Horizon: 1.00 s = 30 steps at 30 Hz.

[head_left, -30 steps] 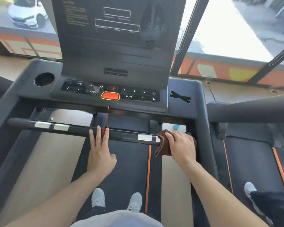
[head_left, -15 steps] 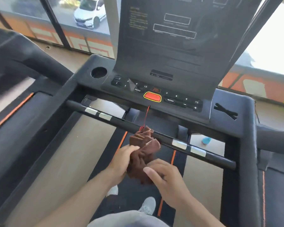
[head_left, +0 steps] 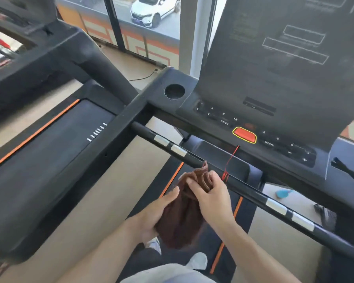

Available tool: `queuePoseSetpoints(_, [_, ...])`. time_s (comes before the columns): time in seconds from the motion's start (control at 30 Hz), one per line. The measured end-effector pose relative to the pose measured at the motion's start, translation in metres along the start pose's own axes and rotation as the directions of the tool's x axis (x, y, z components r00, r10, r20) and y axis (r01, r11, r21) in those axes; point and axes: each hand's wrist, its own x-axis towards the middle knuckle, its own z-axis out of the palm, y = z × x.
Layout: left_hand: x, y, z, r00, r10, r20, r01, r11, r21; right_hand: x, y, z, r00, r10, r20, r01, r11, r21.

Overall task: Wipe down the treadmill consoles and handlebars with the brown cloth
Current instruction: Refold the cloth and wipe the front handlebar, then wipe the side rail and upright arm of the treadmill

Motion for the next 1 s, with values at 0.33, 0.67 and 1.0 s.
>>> queuePoseSetpoints(0.33, [0.026, 0.121, -0.065, 0.635, 0.502, -0.587, -0.238, 0.85, 0.471, 0.076, -0.067, 0.042, 0.968, 0.019, -0.249, -0.034, 0.998, -0.055])
queuePoseSetpoints(0.67, [0.033, 0.173, -0.108, 0.745, 0.494, -0.448, -0.141, 0.773, 0.618, 0.125, -0.037, 0.099, 0.99, -0.002, 0.14, 0.122, 0.499, -0.858])
queuePoseSetpoints(1.0, [0.013, 0.134, -0.144, 0.736, 0.373, -0.565, -0.061, 0.867, 0.494, 0.203, -0.06, 0.181, 0.905, -0.086, 0.417, 0.411, 0.432, -0.803])
